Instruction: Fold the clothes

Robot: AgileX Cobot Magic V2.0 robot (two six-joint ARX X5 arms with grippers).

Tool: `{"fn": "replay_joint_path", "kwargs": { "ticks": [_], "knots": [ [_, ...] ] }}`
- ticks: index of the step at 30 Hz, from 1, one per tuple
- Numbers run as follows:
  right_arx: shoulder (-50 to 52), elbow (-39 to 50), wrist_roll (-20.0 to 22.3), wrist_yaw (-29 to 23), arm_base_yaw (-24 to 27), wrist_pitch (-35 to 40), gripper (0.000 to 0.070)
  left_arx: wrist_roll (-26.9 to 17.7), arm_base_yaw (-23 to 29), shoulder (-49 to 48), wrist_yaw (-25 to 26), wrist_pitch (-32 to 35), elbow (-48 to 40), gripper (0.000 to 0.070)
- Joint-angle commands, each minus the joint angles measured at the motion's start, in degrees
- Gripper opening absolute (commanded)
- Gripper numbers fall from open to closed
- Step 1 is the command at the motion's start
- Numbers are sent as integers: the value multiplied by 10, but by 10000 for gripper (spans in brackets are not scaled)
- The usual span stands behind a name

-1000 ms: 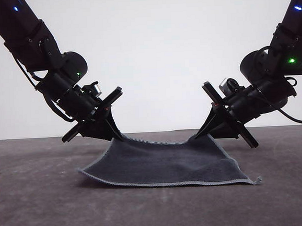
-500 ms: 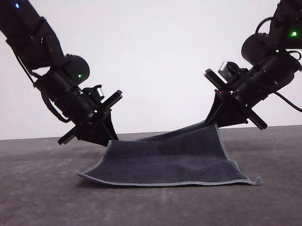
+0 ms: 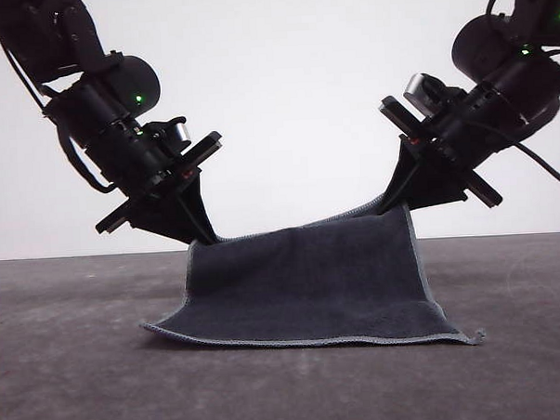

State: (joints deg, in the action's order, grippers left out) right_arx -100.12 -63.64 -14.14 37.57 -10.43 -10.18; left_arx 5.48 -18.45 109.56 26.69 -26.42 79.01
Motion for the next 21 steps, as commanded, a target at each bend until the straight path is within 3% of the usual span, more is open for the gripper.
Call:
{"fn": "replay_joint_path", "kwargs": {
  "ticks": [1,8,17,20,21],
  "knots": [
    [6,16,8,-1,-4,12,0,-7,-6,-14,-1,19,-13,3],
    [69,128,8,-2,-13,71,0,2,-14,-90,-1,82,-127,2],
    [122,226,8,-1,-32,93,2,24,-32,-145,-3,112,-229,3],
    [138,243,6,-3,-41,91,78,32,-37,-148,5,108,-245,28],
    [144,247,4,-5,-43,86,124,33,-40,-151,11,103,-247,93]
  ]
}}
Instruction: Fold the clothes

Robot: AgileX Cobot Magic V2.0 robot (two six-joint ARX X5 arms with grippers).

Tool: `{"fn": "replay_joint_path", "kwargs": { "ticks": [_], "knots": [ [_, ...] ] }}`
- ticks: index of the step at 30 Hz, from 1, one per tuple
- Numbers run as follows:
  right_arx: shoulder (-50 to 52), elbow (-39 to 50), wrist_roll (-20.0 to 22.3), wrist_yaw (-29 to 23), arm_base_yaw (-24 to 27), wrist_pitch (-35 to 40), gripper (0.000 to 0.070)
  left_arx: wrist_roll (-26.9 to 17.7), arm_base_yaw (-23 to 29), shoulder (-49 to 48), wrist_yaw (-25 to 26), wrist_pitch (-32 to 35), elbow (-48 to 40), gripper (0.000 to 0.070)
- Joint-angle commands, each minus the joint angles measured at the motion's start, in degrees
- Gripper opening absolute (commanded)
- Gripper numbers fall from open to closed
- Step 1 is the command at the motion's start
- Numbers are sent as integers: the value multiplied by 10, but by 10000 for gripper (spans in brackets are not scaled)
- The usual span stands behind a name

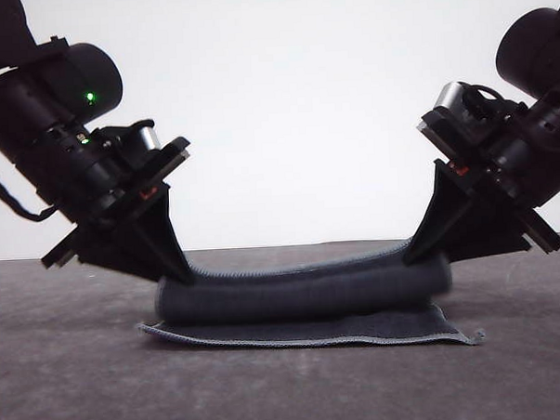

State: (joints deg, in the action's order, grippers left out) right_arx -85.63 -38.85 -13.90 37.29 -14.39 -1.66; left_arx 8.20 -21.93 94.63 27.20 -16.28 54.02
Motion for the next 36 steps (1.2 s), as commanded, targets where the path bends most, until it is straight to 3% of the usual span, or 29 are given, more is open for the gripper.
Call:
{"fn": "replay_joint_path", "kwargs": {
  "ticks": [1,2,4,12,17,21,26,36],
  "knots": [
    [6,2,0,-3,-5,-6,166,8,-8,-5,12,-6,1,181],
    [15,3,-2,-3,-5,-15,184,12,-11,-9,17,-15,1,268],
    [36,3,-3,-2,-7,-35,193,16,-16,-24,20,-36,1,361],
    [159,3,-14,-3,-11,-127,193,15,-28,-142,15,-142,1,360],
    [228,3,-35,-3,-11,-190,193,18,-27,-237,-47,-178,-1,350],
    [261,3,-49,-3,-11,-223,193,27,-27,-307,-107,-186,-16,348],
    [275,3,-57,-3,-11,-246,192,34,-27,-391,-144,-174,-69,348],
    [269,3,-97,-41,-3,-259,199,75,-23,-551,-148,-123,-226,349]
  ]
}}
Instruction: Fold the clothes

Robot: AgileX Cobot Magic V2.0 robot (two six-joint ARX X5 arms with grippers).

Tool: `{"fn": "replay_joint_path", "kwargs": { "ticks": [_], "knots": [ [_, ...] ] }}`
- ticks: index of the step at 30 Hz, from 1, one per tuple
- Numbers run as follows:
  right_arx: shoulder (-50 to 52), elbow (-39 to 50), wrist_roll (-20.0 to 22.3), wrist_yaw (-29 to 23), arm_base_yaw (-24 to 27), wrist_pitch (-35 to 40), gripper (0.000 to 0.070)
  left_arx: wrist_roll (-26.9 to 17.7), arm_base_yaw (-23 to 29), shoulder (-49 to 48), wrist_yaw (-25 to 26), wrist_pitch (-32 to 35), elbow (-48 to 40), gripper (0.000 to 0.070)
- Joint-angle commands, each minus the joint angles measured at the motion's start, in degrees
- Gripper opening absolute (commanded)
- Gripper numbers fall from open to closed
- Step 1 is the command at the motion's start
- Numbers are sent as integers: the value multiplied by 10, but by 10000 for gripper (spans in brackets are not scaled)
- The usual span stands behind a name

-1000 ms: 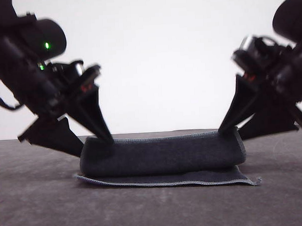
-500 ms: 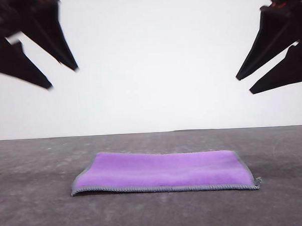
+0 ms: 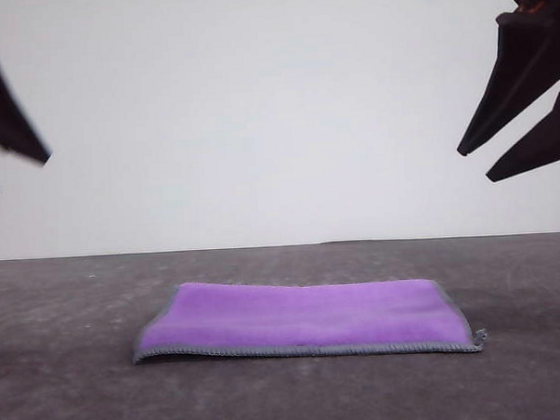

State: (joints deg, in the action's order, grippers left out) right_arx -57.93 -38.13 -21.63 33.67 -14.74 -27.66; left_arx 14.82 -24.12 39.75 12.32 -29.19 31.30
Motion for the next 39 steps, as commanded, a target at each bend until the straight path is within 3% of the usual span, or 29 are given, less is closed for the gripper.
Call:
{"fn": "replay_joint_path", "kwargs": {
  "ticks": [1,4,9,22,39],
  "knots": [
    [-12,-4,-23,-9,2,1,199,9,-1,-10,1,2,-4,349],
    [-34,-4,-31,-10,8,2,209,9,-1,-24,1,-3,-6,349],
    [-101,-4,-17,-12,18,19,286,9,-1,-29,1,3,-6,349],
    [-247,-5,-4,-4,25,121,336,14,-1,-30,1,4,-6,348],
    [-349,-5,-17,71,-3,216,338,13,-1,-31,1,5,-6,347]
  ]
}}
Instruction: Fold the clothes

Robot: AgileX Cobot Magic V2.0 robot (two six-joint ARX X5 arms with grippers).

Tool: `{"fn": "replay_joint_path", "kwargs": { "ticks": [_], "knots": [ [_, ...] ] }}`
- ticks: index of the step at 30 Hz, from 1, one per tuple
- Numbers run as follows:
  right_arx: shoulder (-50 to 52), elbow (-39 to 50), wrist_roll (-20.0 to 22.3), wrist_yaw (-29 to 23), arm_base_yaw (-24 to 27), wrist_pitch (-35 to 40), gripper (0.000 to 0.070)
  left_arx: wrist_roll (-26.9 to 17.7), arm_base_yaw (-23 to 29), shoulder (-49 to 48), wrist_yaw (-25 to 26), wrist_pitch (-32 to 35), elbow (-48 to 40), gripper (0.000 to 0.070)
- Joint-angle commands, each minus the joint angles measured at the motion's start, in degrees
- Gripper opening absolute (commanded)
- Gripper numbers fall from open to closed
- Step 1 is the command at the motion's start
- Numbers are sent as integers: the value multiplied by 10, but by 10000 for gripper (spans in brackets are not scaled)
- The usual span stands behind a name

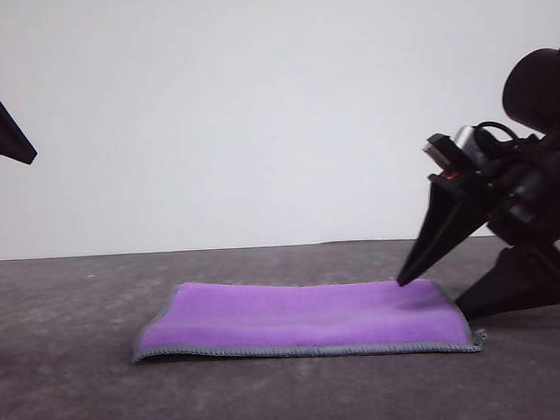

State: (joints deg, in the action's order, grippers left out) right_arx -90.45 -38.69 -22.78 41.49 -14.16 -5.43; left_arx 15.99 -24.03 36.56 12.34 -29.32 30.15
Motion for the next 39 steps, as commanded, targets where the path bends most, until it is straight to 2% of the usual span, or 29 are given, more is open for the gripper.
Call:
{"fn": "replay_joint_path", "kwargs": {
  "ticks": [1,5,7,8,10,18,23,31,39],
  "knots": [
    [-30,1,-12,-6,-13,1,338,2,-2,1,1,6,5,347],
    [-53,1,-27,-6,-30,24,328,2,-2,1,1,6,5,347],
    [-56,1,-28,-11,-33,25,223,2,-2,1,1,6,5,347],
    [-56,1,-27,-12,-33,25,136,2,-2,1,1,6,5,347],
    [-53,0,-27,-12,-31,25,9,2,-2,1,1,7,5,347],
    [-27,-18,-26,-5,4,-3,0,2,-2,1,1,7,5,347],
    [-15,-43,-24,38,1,-8,0,2,-2,1,1,7,5,347],
    [-16,-90,-33,27,-68,7,0,2,-2,1,1,6,5,347],
    [-37,-119,-99,-10,-152,94,0,2,-2,1,1,6,5,347]
  ]
}}
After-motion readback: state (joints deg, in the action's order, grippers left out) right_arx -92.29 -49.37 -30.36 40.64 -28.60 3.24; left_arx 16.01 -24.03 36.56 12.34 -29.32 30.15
